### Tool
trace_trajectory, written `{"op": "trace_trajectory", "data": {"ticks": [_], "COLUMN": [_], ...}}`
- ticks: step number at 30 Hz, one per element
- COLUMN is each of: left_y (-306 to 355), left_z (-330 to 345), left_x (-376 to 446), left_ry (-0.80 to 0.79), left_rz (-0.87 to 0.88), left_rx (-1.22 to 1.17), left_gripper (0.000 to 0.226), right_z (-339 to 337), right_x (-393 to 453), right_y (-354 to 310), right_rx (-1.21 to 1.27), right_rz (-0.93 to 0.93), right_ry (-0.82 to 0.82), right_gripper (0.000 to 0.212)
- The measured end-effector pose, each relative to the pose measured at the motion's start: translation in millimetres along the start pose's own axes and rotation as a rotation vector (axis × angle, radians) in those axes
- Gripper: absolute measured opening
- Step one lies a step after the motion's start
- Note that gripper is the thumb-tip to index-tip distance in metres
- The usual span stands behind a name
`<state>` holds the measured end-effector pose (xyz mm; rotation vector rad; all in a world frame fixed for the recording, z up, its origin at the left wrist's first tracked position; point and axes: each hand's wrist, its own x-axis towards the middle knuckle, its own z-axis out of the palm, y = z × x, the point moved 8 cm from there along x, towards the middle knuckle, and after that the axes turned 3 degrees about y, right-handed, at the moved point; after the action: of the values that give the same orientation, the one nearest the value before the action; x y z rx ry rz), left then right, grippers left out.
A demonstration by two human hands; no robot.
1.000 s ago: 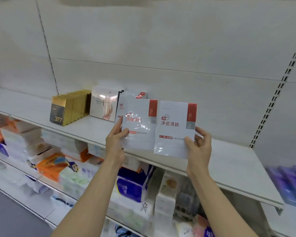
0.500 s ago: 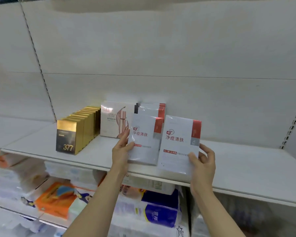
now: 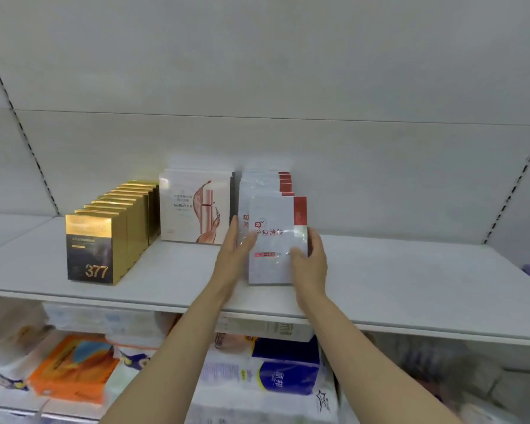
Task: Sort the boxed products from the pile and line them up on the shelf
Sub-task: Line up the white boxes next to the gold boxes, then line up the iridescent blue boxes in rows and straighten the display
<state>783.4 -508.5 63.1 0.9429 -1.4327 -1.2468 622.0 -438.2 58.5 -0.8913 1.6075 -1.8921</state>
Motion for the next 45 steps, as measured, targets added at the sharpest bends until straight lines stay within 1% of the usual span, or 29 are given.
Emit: {"op": "trace_trajectory", "data": {"ticks": [2,3,4,8,13,14,15,17,18,19,20,23,26,28,31,34,38,41,45], "left_y": [-1,-1,-2,3,-1,2,7,22,33,43,52,64,61,62,65,72,82,81,70], "left_z": [3,3,0,-7,-9,-9,-11,-19,-17,-10,2,47,95,127,183,251,341,402,475], "left_x": [-1,0,4,14,21,20,19,11,6,0,-6,-24,-42,-54,-73,-99,-135,-155,-177], "left_ry": [-0.094,-0.111,-0.107,-0.056,-0.048,-0.023,0.04,0.241,0.311,0.338,0.317,0.132,-0.026,-0.072,-0.128,-0.192,-0.263,-0.31,-0.378], "left_rz": [0.056,0.082,0.094,0.106,0.139,0.142,0.163,0.239,0.297,0.383,0.471,0.656,0.703,0.715,0.711,0.727,0.774,0.773,0.752], "left_rx": [0.147,0.216,0.261,0.305,0.4,0.413,0.445,0.649,0.785,0.894,0.972,1.134,1.223,1.216,1.178,1.134,1.082,1.049,1.035], "left_gripper": [0.077,0.083,0.085,0.068,0.065,0.064,0.064,0.07,0.072,0.072,0.069,0.06,0.049,0.046,0.048,0.048,0.046,0.046,0.043], "right_z": [12,19,25,42,42,40,36,19,7,-6,-19,-63,-114,-150,-208,-273,-367,-432,-507], "right_x": [2,4,6,13,13,12,11,12,13,13,12,13,10,5,-4,-8,-10,-13,-13], "right_y": [5,5,6,7,5,3,1,-3,-7,-11,-15,-25,-38,-50,-65,-74,-81,-84,-76], "right_rx": [-0.082,-0.099,-0.11,-0.161,-0.216,-0.234,-0.264,-0.378,-0.44,-0.493,-0.539,-0.702,-0.846,-0.878,-0.902,-0.944,-0.992,-1.032,-1.077], "right_rz": [-0.008,-0.008,-0.003,0.007,-0.021,-0.031,-0.048,-0.105,-0.152,-0.202,-0.252,-0.337,-0.405,-0.474,-0.576,-0.609,-0.586,-0.574,-0.521], "right_ry": [-0.05,-0.078,-0.105,-0.158,-0.191,-0.207,-0.215,-0.185,-0.153,-0.128,-0.111,-0.064,0.015,0.093,0.21,0.282,0.385,0.466,0.493], "right_gripper": [0.055,0.056,0.056,0.056,0.054,0.052,0.05,0.053,0.055,0.056,0.055,0.053,0.05,0.046,0.039,0.036,0.033,0.03,0.035]}}
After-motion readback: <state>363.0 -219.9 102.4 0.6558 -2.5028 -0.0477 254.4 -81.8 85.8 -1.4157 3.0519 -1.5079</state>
